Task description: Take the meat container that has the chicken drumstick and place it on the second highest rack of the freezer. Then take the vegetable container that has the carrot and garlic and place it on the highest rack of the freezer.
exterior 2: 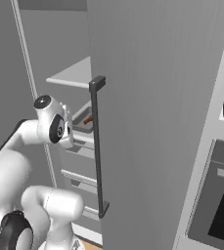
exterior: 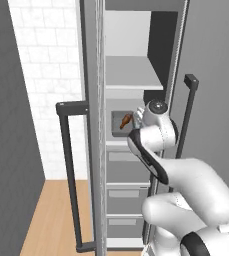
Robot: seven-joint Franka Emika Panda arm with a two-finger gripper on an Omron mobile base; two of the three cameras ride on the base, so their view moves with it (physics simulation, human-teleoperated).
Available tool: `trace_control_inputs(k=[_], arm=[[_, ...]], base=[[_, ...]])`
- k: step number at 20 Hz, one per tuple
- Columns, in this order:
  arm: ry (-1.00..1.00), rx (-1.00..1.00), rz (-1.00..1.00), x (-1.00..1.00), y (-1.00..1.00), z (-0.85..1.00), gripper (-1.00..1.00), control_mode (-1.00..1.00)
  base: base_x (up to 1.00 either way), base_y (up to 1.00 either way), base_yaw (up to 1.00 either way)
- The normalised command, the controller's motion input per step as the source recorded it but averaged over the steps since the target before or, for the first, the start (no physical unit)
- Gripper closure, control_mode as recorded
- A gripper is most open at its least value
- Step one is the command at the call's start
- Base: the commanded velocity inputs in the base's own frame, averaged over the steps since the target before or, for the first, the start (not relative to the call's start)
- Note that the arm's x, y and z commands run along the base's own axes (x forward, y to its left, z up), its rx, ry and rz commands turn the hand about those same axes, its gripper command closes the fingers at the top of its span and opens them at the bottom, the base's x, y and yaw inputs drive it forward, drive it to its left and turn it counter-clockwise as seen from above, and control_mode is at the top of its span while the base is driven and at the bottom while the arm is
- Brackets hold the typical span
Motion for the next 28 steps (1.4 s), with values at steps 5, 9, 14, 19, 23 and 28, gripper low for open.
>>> trace_control_inputs(k=[5, 9, 14, 19, 23, 28], arm=[[0.11, -0.03, 0.0, -1.0, 0.0, 0.68, -1.0, -1.0], [0.13, -0.08, 0.02, -1.0, 0.08, 0.58, -1.0, -1.0], [0.14, 0.0, 0.05, -1.0, 0.0, 0.39, -1.0, -1.0], [0.04, 0.0, 0.12, -1.0, 0.0, 0.03, -1.0, -1.0], [-0.01, 0.01, 0.01, -0.32, 0.0, 0.0, -1.0, -1.0], [0.0, 0.0, 0.0, 0.0, 0.0, 0.0, -1.0, 1.0]], base=[[0.0, 0.0, 0.0], [0.0, 0.0, 0.0], [0.0, 0.0, 0.0], [0.0, 0.0, 0.0], [0.0, 0.0, 0.0], [-0.7, -0.02, -0.01]])
